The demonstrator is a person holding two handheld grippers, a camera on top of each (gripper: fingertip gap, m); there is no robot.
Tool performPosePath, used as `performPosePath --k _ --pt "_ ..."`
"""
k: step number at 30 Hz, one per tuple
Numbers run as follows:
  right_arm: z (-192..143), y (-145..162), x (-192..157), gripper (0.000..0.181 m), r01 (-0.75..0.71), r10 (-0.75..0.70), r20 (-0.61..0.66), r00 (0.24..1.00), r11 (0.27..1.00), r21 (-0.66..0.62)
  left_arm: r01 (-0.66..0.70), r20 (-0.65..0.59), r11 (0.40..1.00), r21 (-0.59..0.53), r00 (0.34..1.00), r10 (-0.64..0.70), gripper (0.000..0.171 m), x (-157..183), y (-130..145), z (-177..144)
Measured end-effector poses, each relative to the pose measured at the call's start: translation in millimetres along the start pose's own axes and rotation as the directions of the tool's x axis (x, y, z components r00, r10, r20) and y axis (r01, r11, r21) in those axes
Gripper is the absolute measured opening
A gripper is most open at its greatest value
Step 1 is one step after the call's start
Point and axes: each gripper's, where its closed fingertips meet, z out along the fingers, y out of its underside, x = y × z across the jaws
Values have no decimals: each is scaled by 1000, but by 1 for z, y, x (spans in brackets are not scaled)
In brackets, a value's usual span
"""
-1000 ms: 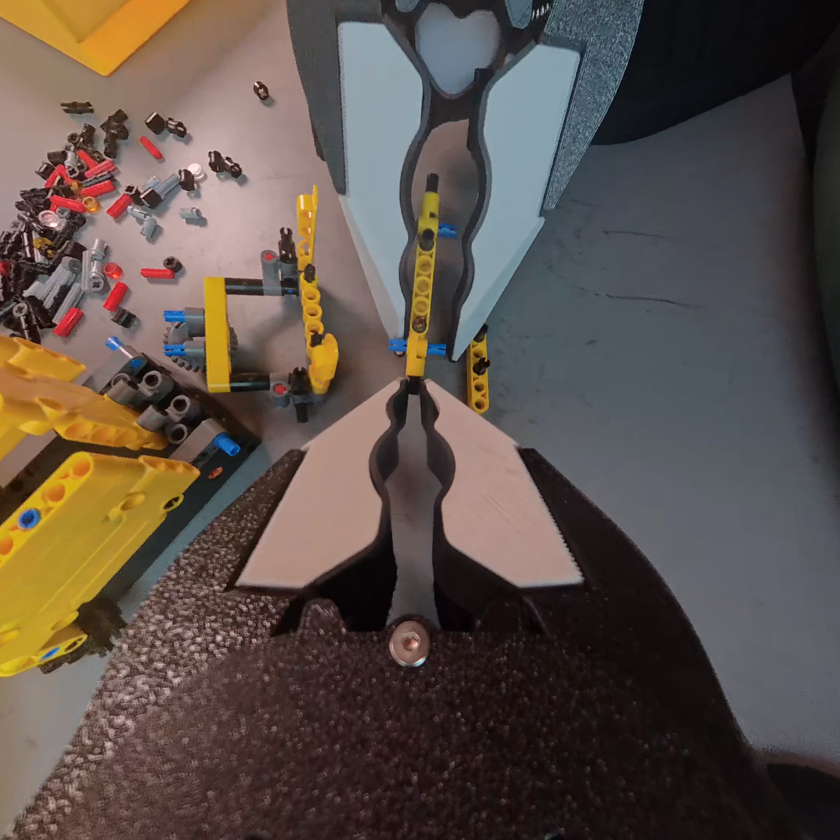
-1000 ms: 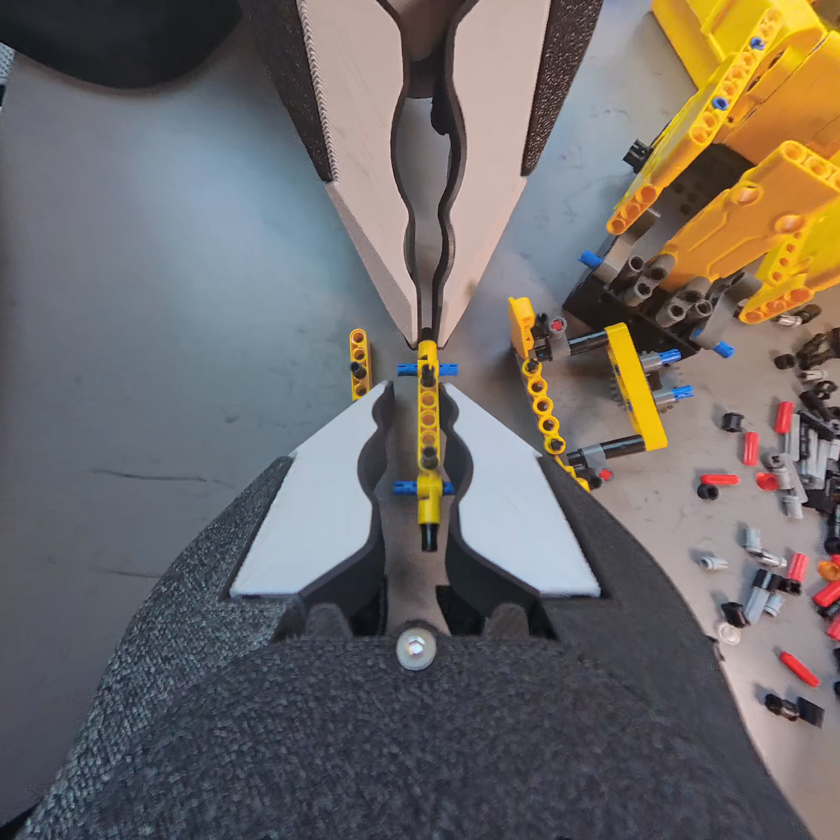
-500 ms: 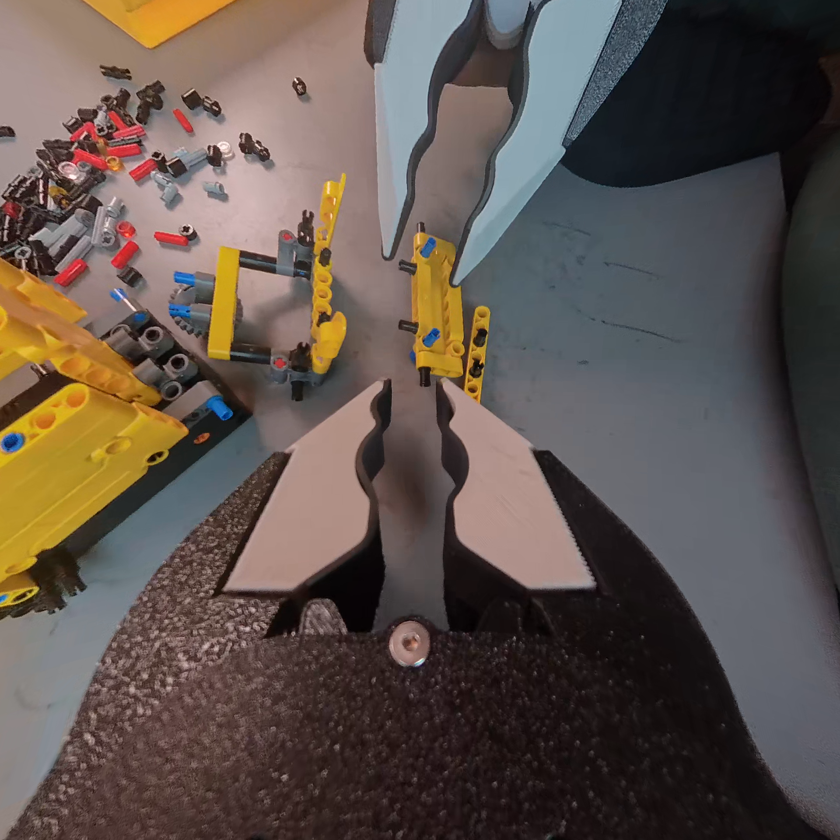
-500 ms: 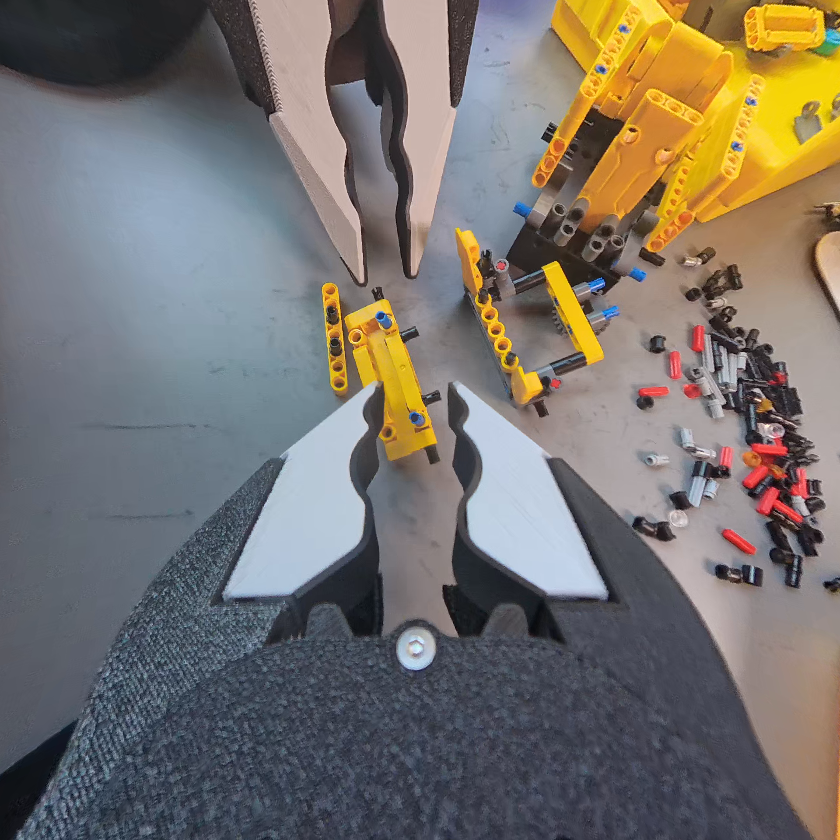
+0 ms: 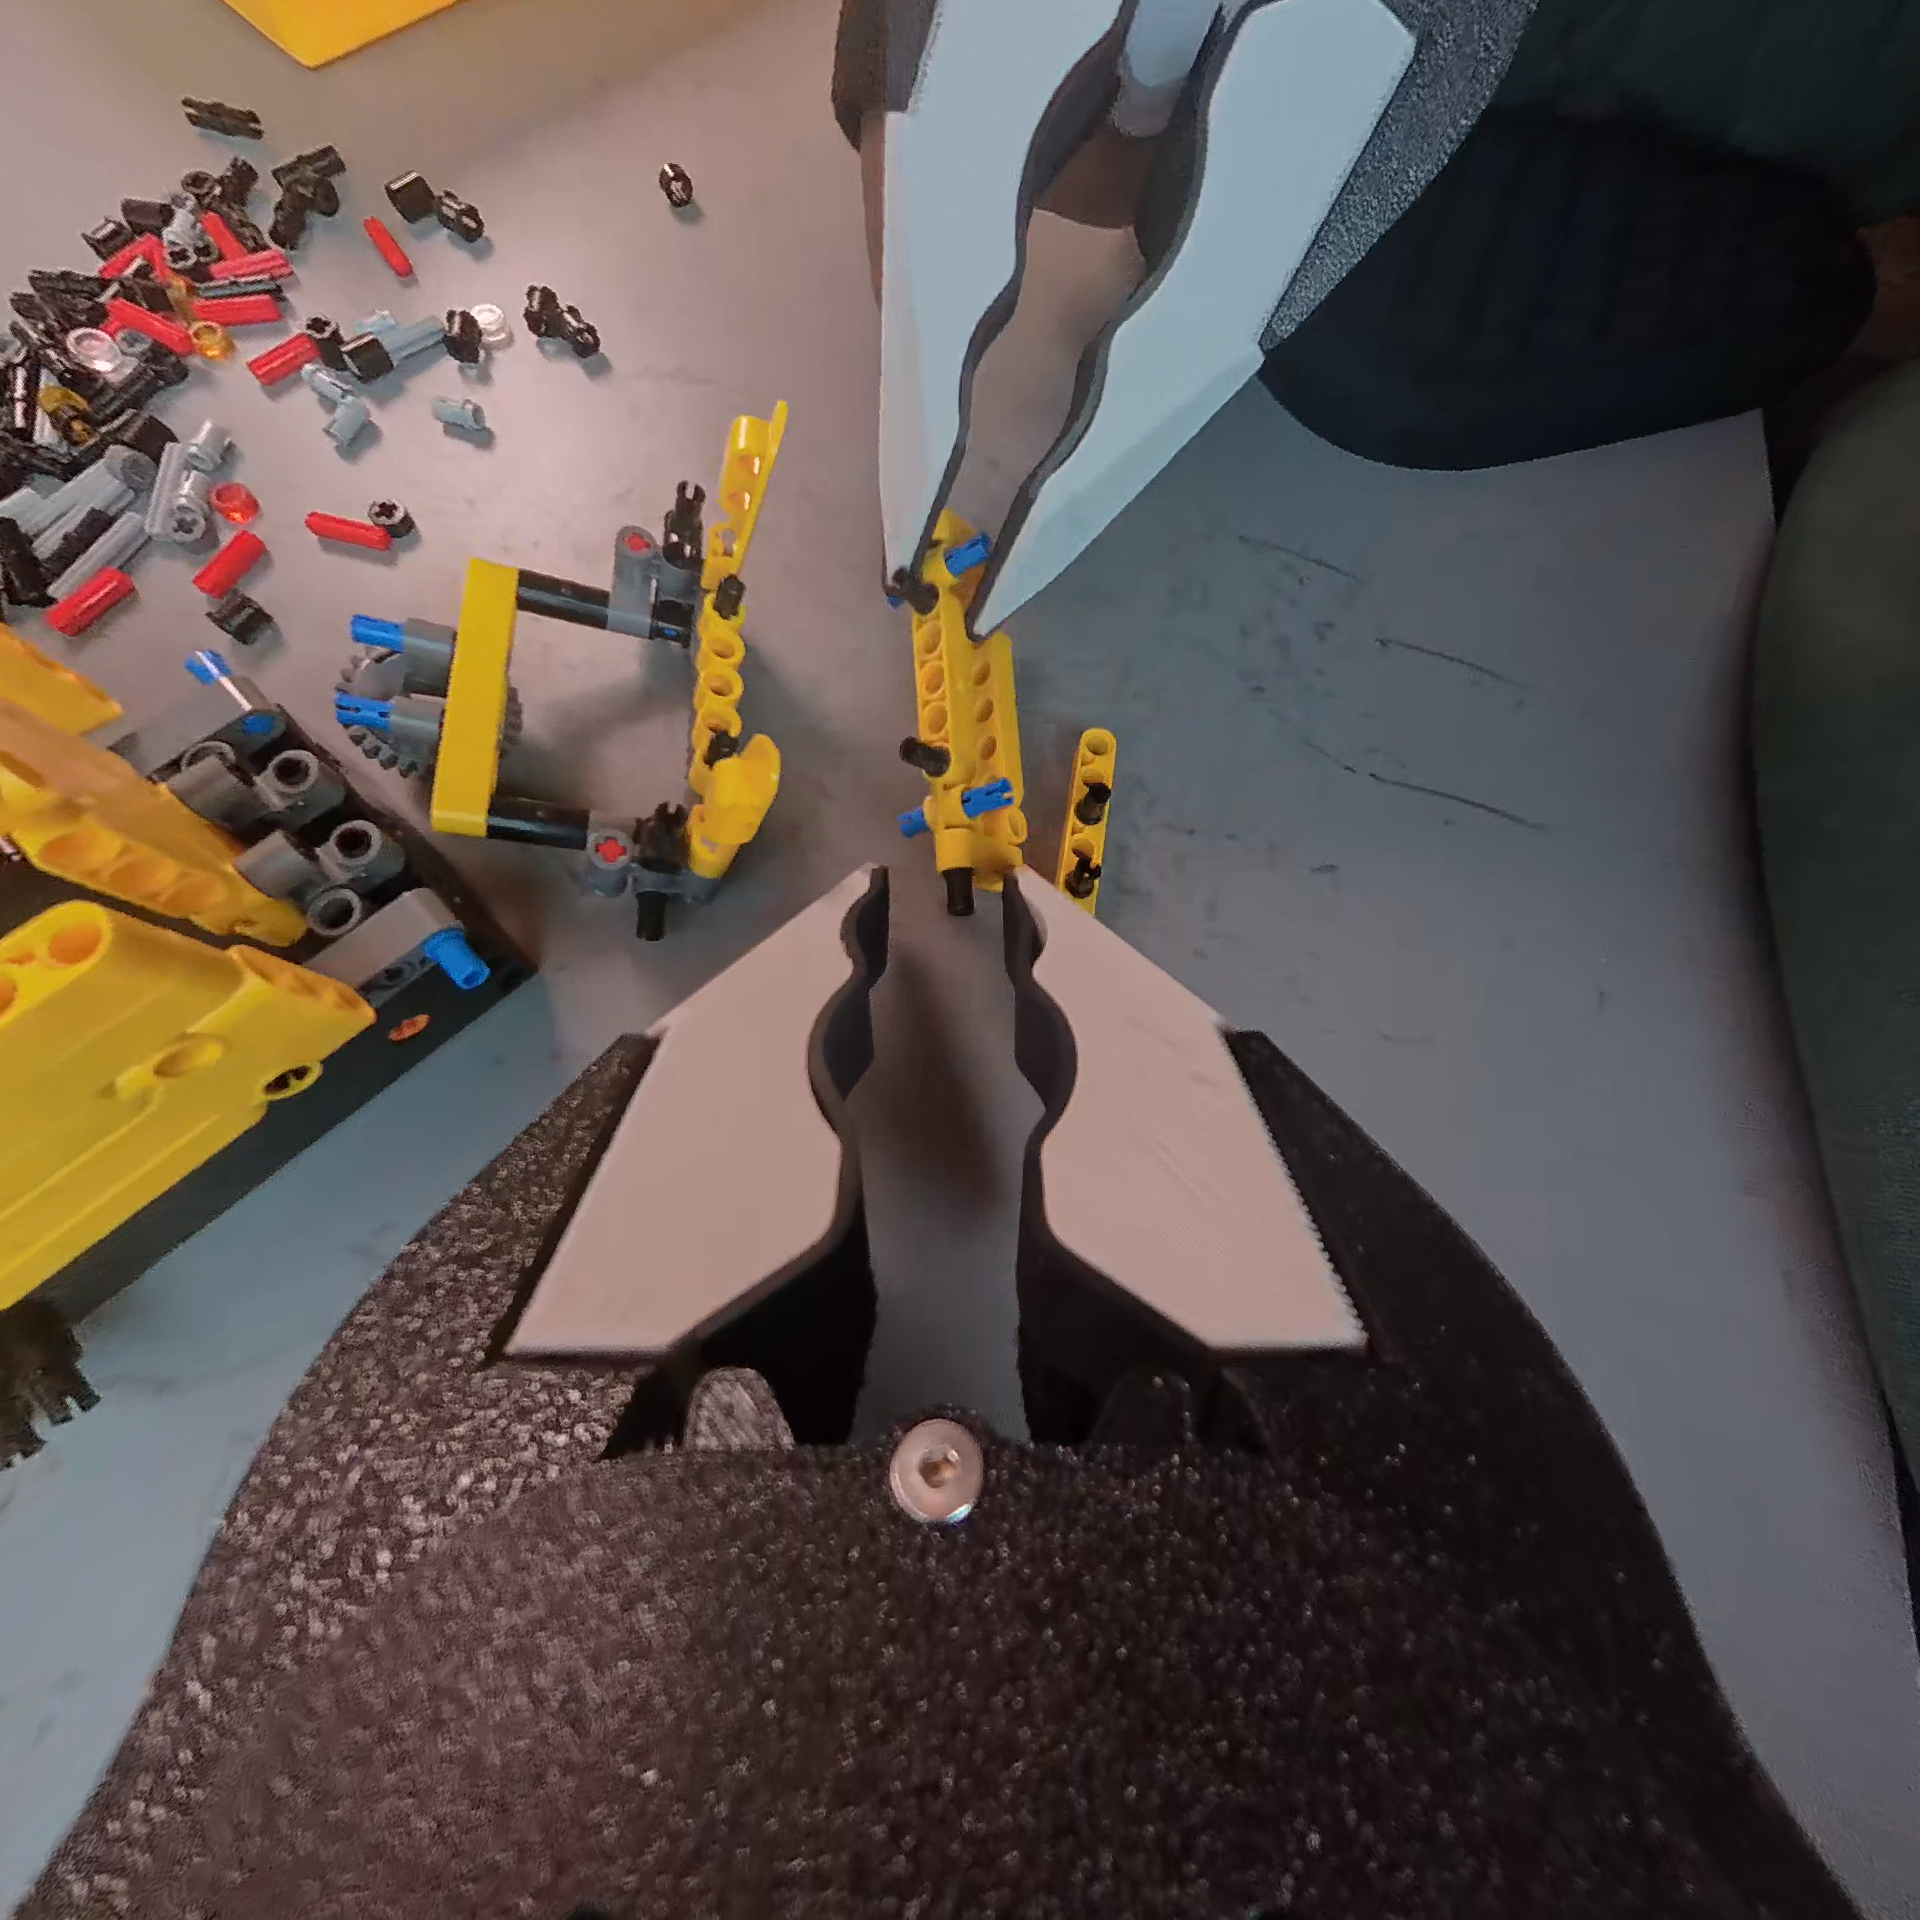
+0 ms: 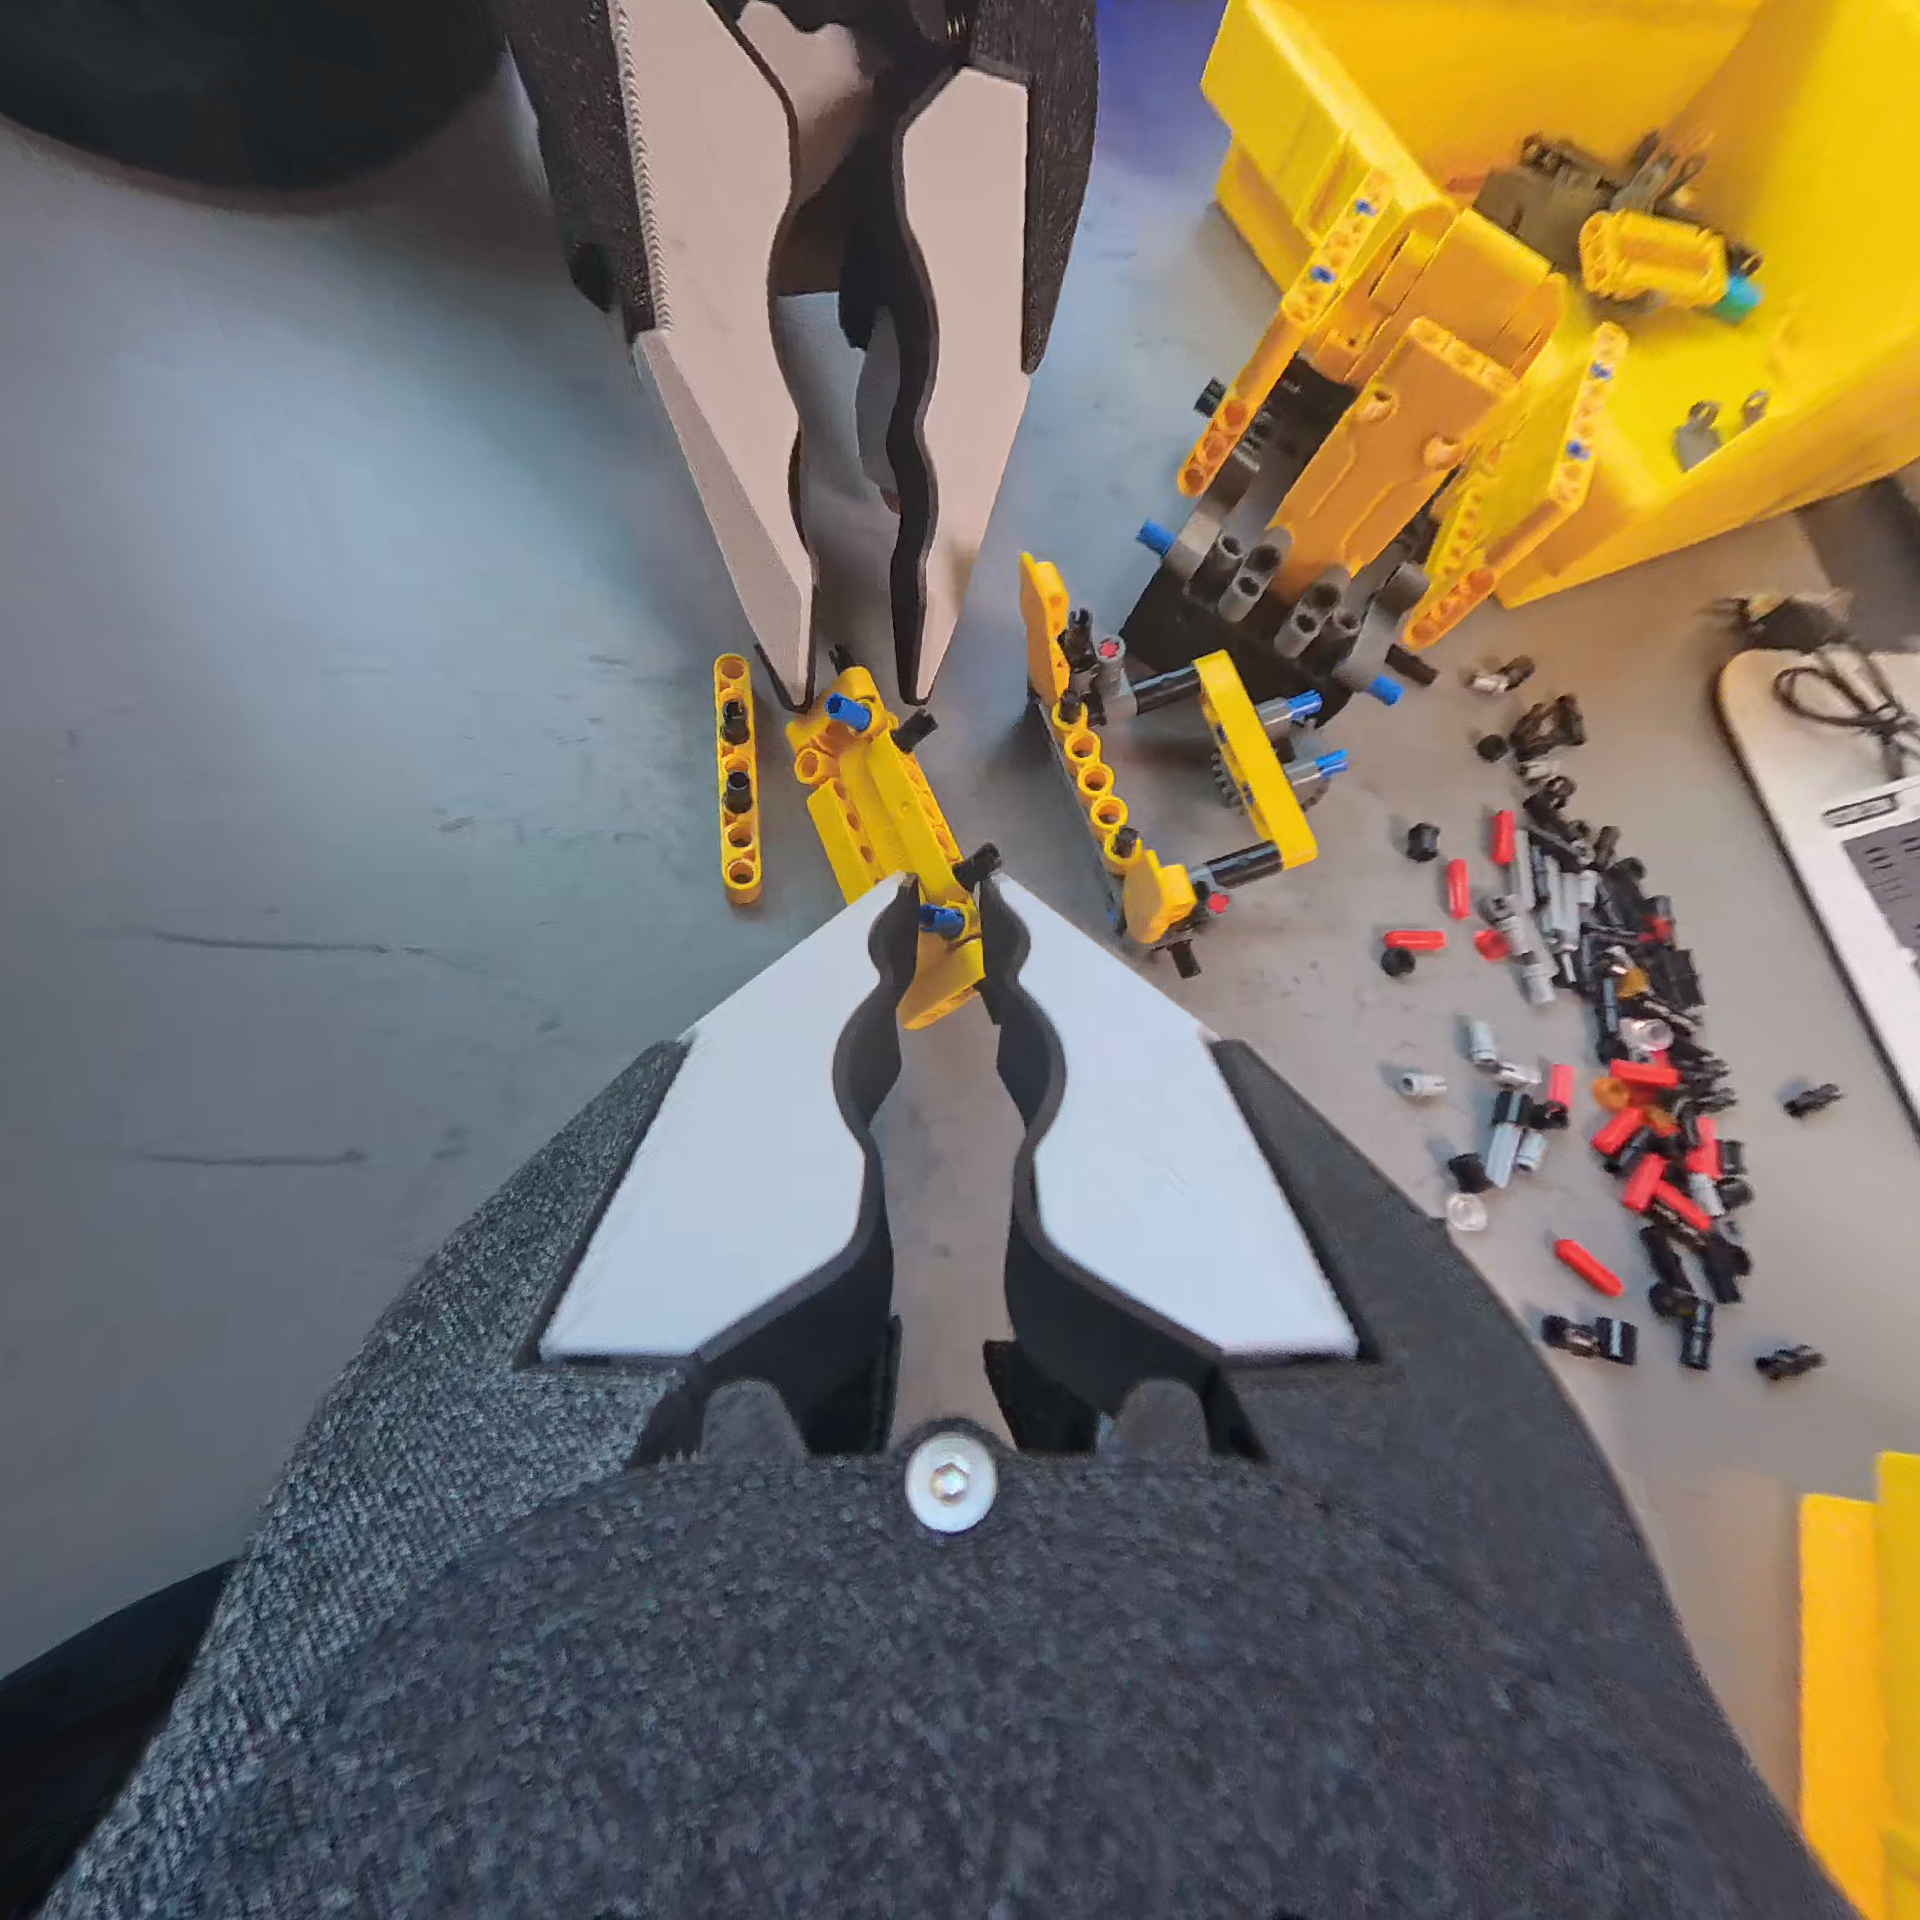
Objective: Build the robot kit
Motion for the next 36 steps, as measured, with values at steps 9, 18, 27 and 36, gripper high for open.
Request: performPosePath --k 9,18,27,36 --pt "1 1 -2 14 135 -133 -61 989 990 33 -155 113 988 -4 981 155 7 -6 0 -4" --pt "-1 0 -4 20 3 -4 22 1000 999 42 -436 238 896 -85 864 444 7 -8 2 -4" --pt "-9 5 -9 35 -73 71 92 993 997 26 -447 214 891 -82 865 453 7 -5 6 -4" --pt "0 17 -16 24 -1 5 90 996 999 -46 -325 141 946 10 937 321 14 -2 5 -15"
